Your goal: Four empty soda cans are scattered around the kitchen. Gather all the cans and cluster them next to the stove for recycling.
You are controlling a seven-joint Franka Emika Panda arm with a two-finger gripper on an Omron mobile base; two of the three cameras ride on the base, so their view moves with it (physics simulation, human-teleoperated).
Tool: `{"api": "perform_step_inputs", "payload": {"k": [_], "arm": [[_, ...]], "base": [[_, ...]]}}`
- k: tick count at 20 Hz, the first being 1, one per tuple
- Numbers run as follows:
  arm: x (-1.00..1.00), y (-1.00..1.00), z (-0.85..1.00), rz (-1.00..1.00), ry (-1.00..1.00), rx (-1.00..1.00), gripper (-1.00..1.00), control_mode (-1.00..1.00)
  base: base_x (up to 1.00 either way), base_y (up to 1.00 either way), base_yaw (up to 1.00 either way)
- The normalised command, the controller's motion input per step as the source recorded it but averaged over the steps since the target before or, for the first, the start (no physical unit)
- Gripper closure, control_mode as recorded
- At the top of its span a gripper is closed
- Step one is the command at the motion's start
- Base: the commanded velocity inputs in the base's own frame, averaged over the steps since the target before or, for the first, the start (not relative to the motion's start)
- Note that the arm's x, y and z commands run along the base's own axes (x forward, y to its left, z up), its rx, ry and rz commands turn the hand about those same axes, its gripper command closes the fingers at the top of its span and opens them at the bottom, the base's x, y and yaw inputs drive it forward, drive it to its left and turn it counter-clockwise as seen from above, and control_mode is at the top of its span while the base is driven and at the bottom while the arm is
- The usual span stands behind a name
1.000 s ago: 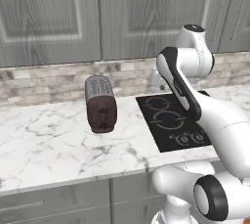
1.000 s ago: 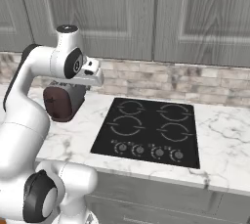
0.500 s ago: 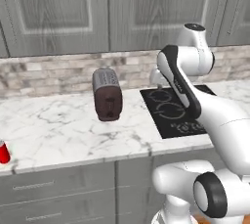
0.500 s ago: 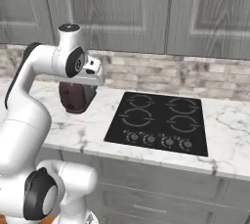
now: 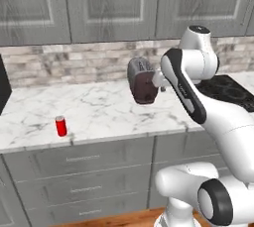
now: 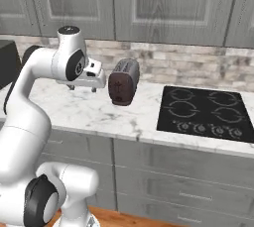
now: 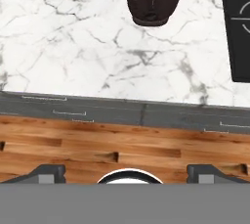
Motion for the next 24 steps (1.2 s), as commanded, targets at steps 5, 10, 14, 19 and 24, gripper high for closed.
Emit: {"api": "perform_step_inputs", "payload": {"k": [5,10,14,19,24], "arm": [[0.0,0.0,0.0,0.0,0.0,0.0,-1.0,1.0],[0.0,0.0,0.0,0.0,0.0,0.0,-1.0,1.0],[0.0,0.0,0.0,0.0,0.0,0.0,-1.0,1.0],[0.0,0.0,0.0,0.0,0.0,0.0,-1.0,1.0],[0.0,0.0,0.0,0.0,0.0,0.0,-1.0,1.0]], "base": [[-0.04,1.0,-0.01],[-0.02,0.93,0.0],[0.0,0.71,0.0],[0.02,0.57,0.01],[0.14,0.17,0.04]]}}
